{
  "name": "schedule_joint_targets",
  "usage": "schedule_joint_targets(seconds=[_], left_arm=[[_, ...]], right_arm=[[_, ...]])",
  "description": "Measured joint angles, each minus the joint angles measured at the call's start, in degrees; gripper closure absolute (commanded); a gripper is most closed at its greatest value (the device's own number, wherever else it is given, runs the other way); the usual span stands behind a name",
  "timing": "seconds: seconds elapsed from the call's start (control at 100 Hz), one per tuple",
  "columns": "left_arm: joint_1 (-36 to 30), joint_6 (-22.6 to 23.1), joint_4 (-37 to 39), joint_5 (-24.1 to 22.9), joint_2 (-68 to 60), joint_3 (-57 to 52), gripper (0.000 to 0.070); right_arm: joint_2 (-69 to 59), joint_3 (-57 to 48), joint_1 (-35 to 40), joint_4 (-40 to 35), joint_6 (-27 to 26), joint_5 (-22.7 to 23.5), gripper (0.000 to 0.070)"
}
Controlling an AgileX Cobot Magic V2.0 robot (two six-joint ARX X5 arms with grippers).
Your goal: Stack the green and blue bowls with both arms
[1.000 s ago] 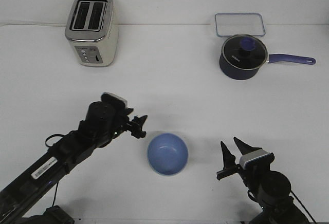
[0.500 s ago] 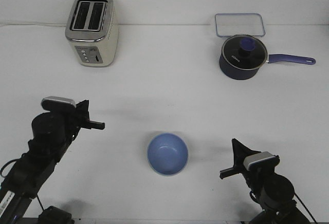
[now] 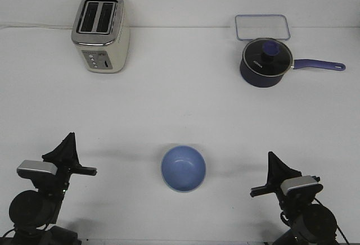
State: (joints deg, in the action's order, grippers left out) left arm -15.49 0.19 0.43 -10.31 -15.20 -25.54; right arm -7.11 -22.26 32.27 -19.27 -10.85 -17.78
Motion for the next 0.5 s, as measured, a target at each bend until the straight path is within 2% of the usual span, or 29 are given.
schedule_joint_targets(seconds=[0.5], left_arm=[[0.00, 0.15, 0.07, -0.02, 2.51, 0.00, 0.0686]], right_arm=[[0.00, 0.00, 0.00, -0.13, -0.02, -0.02, 0.0699]])
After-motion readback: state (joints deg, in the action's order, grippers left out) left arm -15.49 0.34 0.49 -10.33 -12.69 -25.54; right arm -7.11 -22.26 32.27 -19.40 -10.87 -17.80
